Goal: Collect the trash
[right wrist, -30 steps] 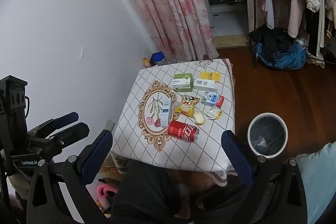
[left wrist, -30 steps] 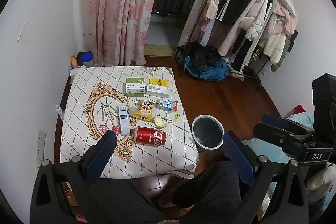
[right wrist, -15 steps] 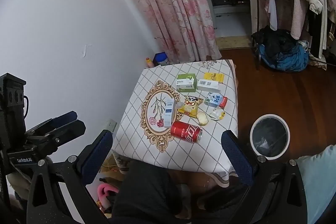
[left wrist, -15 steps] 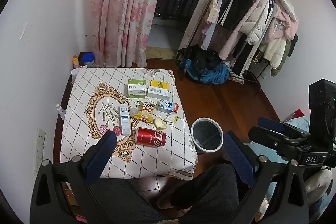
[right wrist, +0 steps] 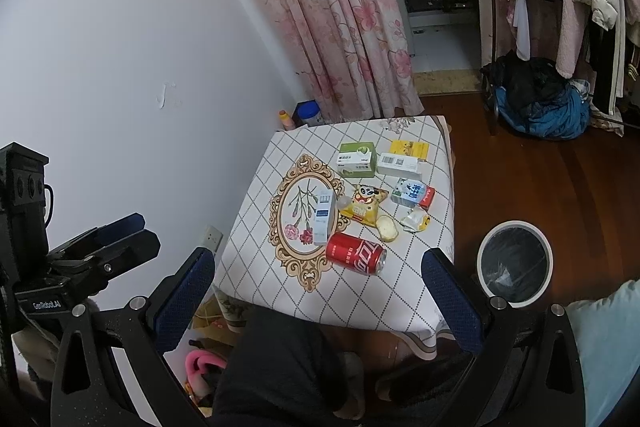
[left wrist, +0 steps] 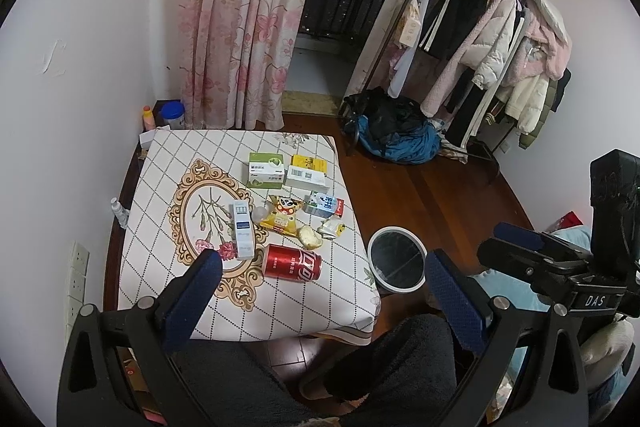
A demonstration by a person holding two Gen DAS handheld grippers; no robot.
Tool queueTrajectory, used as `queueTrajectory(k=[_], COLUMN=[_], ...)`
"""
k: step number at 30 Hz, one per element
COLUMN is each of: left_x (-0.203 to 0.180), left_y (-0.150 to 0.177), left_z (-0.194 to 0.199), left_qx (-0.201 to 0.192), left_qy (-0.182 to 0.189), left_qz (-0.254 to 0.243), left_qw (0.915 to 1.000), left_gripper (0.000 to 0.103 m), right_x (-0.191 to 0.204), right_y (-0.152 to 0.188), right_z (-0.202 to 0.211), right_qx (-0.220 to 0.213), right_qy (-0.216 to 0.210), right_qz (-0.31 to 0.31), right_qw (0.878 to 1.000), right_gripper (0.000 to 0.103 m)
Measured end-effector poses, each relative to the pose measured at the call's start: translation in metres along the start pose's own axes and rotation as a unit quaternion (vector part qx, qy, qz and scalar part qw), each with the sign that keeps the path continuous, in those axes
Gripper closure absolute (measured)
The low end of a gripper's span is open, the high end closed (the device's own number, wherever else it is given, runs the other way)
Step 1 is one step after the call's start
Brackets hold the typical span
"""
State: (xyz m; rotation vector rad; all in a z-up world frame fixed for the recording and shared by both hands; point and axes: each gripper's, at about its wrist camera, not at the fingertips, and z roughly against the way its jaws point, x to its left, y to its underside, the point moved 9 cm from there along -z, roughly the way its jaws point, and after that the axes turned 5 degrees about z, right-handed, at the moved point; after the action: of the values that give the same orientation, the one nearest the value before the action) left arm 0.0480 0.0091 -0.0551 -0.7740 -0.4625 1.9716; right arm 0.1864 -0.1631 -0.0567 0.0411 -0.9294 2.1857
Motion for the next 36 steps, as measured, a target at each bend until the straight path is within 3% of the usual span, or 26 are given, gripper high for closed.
queueTrajectory(k=[36], left_x=[0.0077], left_y=[-0.0010], left_z=[-0.0095], left_qx=[0.001], left_qy=[-0.003], left_qz=[-0.001], left_qw=[1.0000], left_gripper=[0.000], right_x=[0.0009], right_y=[-0.0066], right_z=[-0.0040], right_qx=[0.004], right_qy=[0.002], right_qz=[0.002], right_qw=[1.000], right_gripper=[0.000])
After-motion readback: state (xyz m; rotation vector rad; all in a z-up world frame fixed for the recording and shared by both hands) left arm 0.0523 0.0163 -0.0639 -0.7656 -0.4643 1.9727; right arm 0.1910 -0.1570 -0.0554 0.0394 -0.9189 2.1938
